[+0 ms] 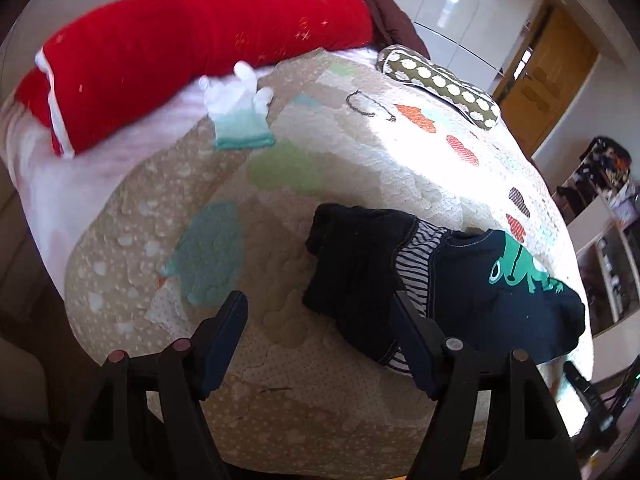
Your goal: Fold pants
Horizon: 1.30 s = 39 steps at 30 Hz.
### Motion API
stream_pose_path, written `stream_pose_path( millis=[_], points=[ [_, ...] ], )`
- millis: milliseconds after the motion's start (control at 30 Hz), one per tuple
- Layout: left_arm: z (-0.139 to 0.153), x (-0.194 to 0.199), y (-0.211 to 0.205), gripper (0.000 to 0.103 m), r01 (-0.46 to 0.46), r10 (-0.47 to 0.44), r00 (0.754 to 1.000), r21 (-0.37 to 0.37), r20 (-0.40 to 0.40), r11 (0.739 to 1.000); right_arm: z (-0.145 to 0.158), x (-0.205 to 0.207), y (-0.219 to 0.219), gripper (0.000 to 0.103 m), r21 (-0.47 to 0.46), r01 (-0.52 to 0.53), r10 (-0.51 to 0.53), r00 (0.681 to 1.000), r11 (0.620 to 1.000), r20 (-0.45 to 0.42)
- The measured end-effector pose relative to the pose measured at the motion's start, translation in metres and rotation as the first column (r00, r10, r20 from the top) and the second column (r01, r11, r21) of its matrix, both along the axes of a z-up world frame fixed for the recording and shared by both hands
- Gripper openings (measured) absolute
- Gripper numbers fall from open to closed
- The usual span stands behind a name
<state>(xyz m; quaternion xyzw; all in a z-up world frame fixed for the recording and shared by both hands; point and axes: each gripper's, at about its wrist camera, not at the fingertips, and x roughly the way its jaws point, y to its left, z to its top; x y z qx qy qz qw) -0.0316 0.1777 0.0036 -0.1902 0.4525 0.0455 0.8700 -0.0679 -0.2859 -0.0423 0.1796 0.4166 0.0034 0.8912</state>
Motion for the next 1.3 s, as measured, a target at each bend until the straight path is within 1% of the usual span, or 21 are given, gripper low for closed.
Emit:
stream_pose_path(
  millis=[100, 200, 300, 400, 433, 467, 500, 533, 567, 700, 800, 833, 867, 900, 967, 1000, 1033, 1167, 1233, 1267, 1300],
  points=[
    [-0.014, -0.002, 0.019, 0.072, -0.027, 0.024, 0.999, -0.125, -0.027, 0.992, -0.004, 0.0, -0.001, 0.056, 0.006, 0.002, -0.002, 1.0, 1.0, -0.007],
    [-0.023, -0.002, 0.014, 0.072, 0.0, -0.007, 0.999, -0.192, -0.037, 0.981, -0.006, 0.001, 0.002, 0.057, 0.005, -0.004, 0.004, 1.0, 1.0, -0.007],
    [-0.03, 0.002, -0.004, 0.072, 0.044, -0.056, 0.997, -0.224, -0.05, 0.974, -0.005, 0.0, 0.006, 0.058, 0.002, -0.009, 0.009, 1.0, 1.0, -0.003],
    [-0.041, 0.009, -0.023, 0.071, 0.069, -0.09, 0.992, -0.219, -0.088, 0.973, -0.002, -0.002, 0.008, 0.058, -0.007, -0.015, 0.015, 1.0, 1.0, 0.006],
    [-0.045, 0.012, -0.028, 0.059, 0.07, -0.094, 0.99, -0.216, -0.103, 0.974, -0.001, -0.003, 0.008, 0.058, -0.009, -0.016, 0.016, 1.0, 1.0, 0.01],
    [-0.049, 0.015, -0.031, 0.029, 0.073, -0.099, 0.988, -0.21, -0.119, 0.975, 0.0, -0.003, 0.008, 0.058, -0.013, -0.017, 0.017, 1.0, 1.0, 0.015],
    [-0.052, 0.017, -0.035, 0.015, 0.081, -0.112, 0.984, -0.213, -0.137, 0.974, 0.002, -0.004, 0.007, 0.058, -0.017, -0.017, 0.017, 1.0, 1.0, 0.019],
    [-0.054, 0.019, -0.037, 0.006, 0.088, -0.125, 0.981, -0.235, -0.145, 0.968, 0.003, -0.006, 0.007, 0.058, -0.021, -0.017, 0.018, 1.0, 1.0, 0.024],
    [-0.053, 0.018, -0.037, 0.006, 0.082, -0.119, 0.983, -0.244, -0.141, 0.966, 0.005, -0.007, 0.007, 0.058, -0.024, -0.018, 0.019, 0.999, 1.0, 0.03],
    [-0.033, 0.012, -0.04, 0.005, 0.094, -0.112, 0.991, -0.215, -0.075, 0.972, 0.013, -0.01, 0.013, 0.058, -0.01, -0.058, 0.059, 0.996, 0.998, 0.06],
    [-0.012, 0.012, -0.039, 0.005, 0.102, -0.11, 0.994, -0.221, -0.022, 0.97, 0.017, -0.005, 0.021, 0.058, 0.123, -0.167, 0.158, 0.984, 0.978, 0.077],
    [-0.005, 0.013, -0.04, 0.005, 0.108, -0.112, 0.994, -0.227, -0.004, 0.968, 0.017, -0.002, 0.027, 0.06, 0.186, -0.226, 0.213, 0.973, 0.956, 0.086],
    [0.001, 0.015, -0.04, 0.005, 0.115, -0.115, 0.993, -0.233, 0.012, 0.966, 0.016, 0.004, 0.033, 0.066, 0.266, -0.298, 0.283, 0.954, 0.917, 0.094],
    [0.007, 0.016, -0.042, 0.005, 0.122, -0.118, 0.993, -0.237, 0.03, 0.964, 0.012, 0.011, 0.04, 0.068, 0.365, -0.369, 0.358, 0.928, 0.855, 0.102],
    [0.018, 0.021, -0.047, 0.005, 0.134, -0.123, 0.991, -0.231, 0.061, 0.964, -0.001, 0.027, 0.054, 0.068, 0.545, -0.44, 0.457, 0.882, 0.714, 0.113],
    [0.022, 0.022, -0.048, 0.005, 0.139, -0.126, 0.99, -0.231, 0.071, 0.963, -0.007, 0.035, 0.062, 0.068, 0.606, -0.449, 0.487, 0.866, 0.656, 0.115],
    [0.025, 0.024, -0.049, 0.005, 0.146, -0.131, 0.988, -0.236, 0.079, 0.961, -0.014, 0.043, 0.069, 0.069, 0.649, -0.444, 0.501, 0.858, 0.617, 0.11],
    [0.032, 0.03, -0.053, 0.005, 0.163, -0.144, 0.985, -0.225, 0.098, 0.961, -0.04, 0.069, 0.096, 0.07, 0.783, -0.392, 0.541, 0.837, 0.482, 0.086],
    [0.03, 0.034, -0.052, 0.005, 0.164, -0.146, 0.985, -0.229, 0.096, 0.96, -0.051, 0.077, 0.109, 0.07, 0.828, -0.361, 0.554, 0.829, 0.429, 0.074],
    [0.028, 0.034, -0.05, 0.005, 0.165, -0.147, 0.985, -0.235, 0.093, 0.958, -0.055, 0.081, 0.115, 0.07, 0.838, -0.348, 0.558, 0.827, 0.421, 0.064],
    [0.026, 0.034, -0.05, 0.005, 0.165, -0.147, 0.985, -0.239, 0.09, 0.957, -0.057, 0.084, 0.118, 0.07, 0.833, -0.341, 0.554, 0.831, 0.435, 0.051]
  ],
)
